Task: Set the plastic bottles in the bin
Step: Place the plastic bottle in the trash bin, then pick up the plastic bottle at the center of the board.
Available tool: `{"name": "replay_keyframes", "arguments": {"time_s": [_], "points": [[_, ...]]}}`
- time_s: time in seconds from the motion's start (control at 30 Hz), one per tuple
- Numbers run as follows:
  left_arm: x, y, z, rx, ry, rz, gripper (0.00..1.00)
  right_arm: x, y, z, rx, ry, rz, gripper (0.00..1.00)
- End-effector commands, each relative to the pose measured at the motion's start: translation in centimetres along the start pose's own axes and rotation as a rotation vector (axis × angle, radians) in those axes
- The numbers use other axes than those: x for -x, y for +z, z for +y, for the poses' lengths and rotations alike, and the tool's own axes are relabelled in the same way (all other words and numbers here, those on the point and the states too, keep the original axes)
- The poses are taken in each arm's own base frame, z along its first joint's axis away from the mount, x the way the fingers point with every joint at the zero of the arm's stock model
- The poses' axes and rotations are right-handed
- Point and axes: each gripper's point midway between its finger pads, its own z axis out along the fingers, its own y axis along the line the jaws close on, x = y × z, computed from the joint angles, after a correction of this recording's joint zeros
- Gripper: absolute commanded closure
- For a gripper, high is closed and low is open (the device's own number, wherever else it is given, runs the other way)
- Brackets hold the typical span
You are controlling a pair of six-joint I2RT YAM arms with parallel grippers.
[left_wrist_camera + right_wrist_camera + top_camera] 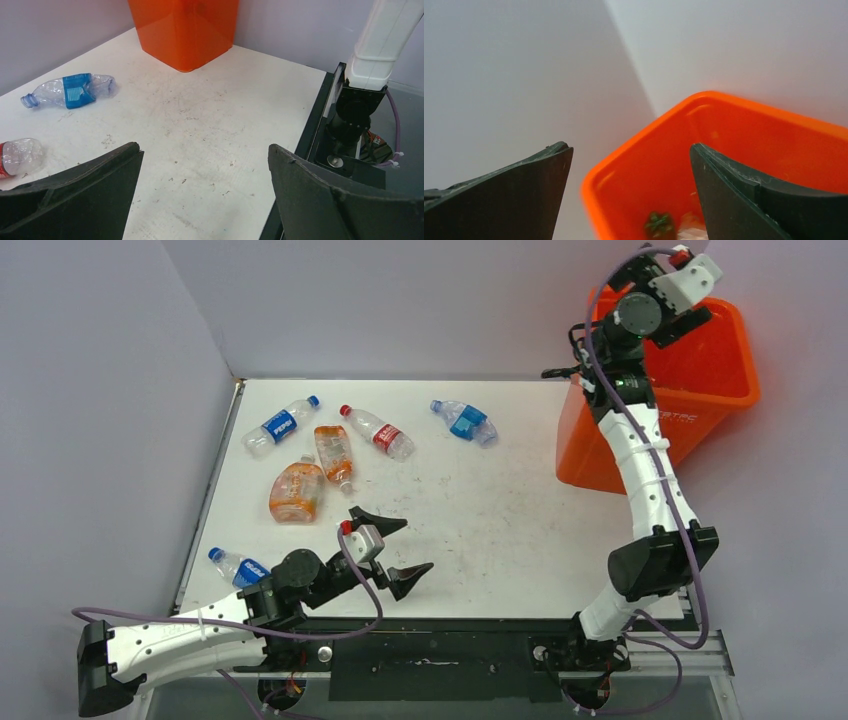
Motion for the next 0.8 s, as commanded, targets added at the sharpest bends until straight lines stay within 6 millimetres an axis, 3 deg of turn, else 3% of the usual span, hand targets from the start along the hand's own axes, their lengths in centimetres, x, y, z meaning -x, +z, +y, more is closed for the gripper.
{"name": "replay_keyframes", "arguments": {"time_s": [0.0,0.13,0.27,0.37,0.4,0.57,0.67,0.77], "points": [[2.7,0.0,0.7,0.043,0.012,-0.066,0.04,6.3,-6.3,6.1,0.186,0.119,-0.035,0.10],[3.0,-0.3,2.1,0.119,0.017,-0.068,0.04,6.7,-12.3,9.5,0.406,0.179,0.041,0.10],[3.2,-1.2,5.3,0.305,0.037,-0.056,0.04,3.7,-19.4,10.8,0.656,0.242,0.202,0.10],[2.8,-2.5,8.6,0.500,0.066,-0.014,0.04,-1.2,-25.6,10.8,0.837,0.241,0.382,0.10],[2.6,-2.9,9.4,0.558,0.075,0.007,0.04,-4.3,-28.3,10.1,0.898,0.213,0.460,0.10],[1.8,-4.0,11.6,0.725,0.098,0.089,0.04,-13.7,-39.7,5.8,1.104,0.196,0.722,0.10],[1.7,-5.1,13.1,0.828,0.103,0.137,0.04,-19.2,-45.1,3.4,1.191,0.120,0.860,0.10],[1.8,-7.7,15.1,0.964,0.101,0.215,0.04,-23.3,-49.4,1.6,1.266,0.028,0.968,0.10]]}}
